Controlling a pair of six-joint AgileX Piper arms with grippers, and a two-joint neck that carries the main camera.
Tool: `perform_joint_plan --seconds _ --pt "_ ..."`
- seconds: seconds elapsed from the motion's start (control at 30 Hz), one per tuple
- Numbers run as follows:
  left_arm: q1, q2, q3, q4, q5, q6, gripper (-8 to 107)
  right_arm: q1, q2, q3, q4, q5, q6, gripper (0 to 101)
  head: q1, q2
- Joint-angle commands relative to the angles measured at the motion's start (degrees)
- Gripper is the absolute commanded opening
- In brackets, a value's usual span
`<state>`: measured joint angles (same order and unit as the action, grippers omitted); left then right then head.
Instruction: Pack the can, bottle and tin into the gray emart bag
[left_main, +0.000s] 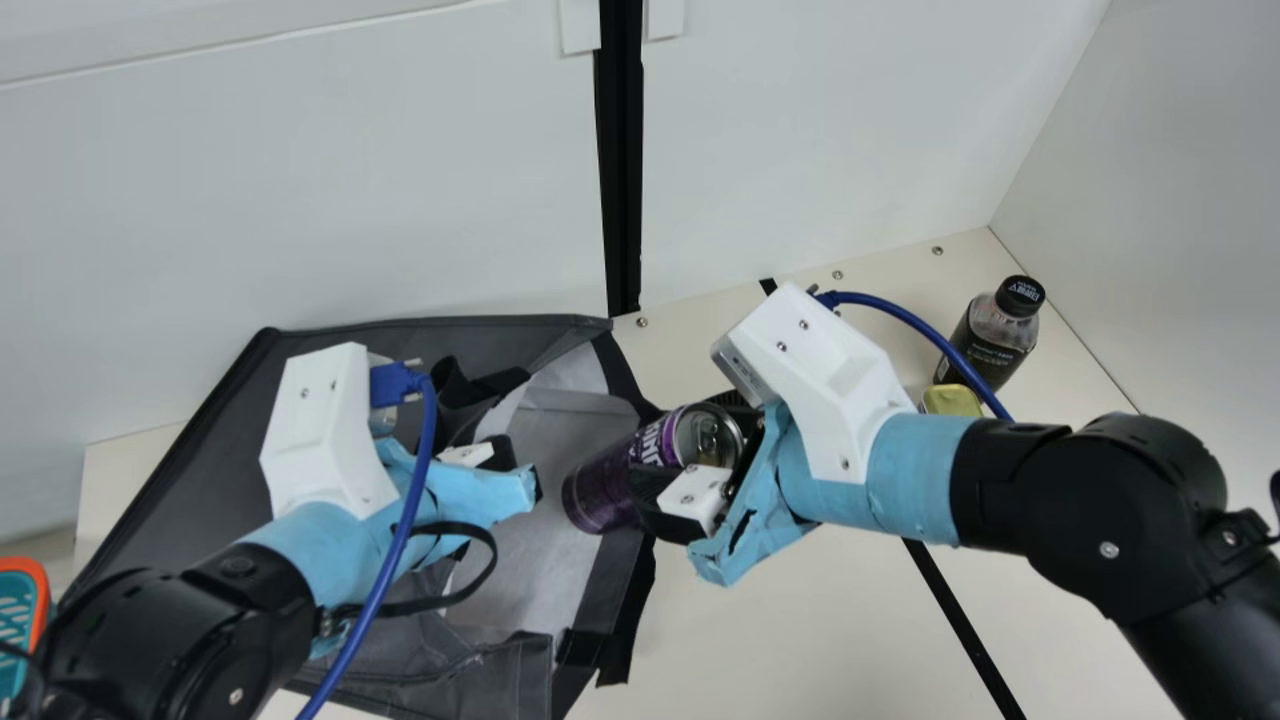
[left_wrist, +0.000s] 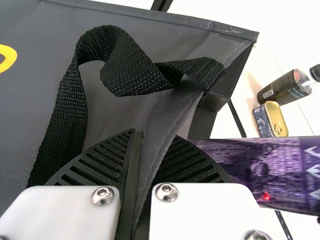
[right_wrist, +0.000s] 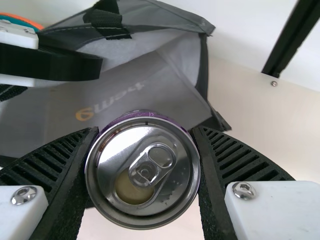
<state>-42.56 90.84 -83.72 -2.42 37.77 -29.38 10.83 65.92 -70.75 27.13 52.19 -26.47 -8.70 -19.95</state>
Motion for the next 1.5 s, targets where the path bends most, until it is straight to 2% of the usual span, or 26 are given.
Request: perform_joint_plan --seconds 0.0,0.43,0.8,1.13,1.47 --pt "0.0 0.0 0.0 0.0 0.0 0.0 10 0.4 0.1 1.0 1.0 -1.3 -0.8 0 -1.3 0.0" --pt "0.0 0.0 0.0 0.0 0.0 0.0 10 2.5 1.4 7.1 8.6 -10.1 -7.5 0 -1.3 0.0" --pt "0.0 0.0 0.0 0.0 0.0 0.0 10 3.4 3.6 11.3 16.2 -16.1 -16.2 0 -1.3 0.0" --pt "0.0 0.0 0.0 0.0 0.0 0.0 10 3.3 6.3 13.4 25.6 -18.5 -26.0 0 -1.3 0.0" --pt "0.0 0.0 0.0 0.0 0.0 0.0 10 3.3 9.9 14.5 34.8 -19.4 -34.8 0 -1.3 0.0"
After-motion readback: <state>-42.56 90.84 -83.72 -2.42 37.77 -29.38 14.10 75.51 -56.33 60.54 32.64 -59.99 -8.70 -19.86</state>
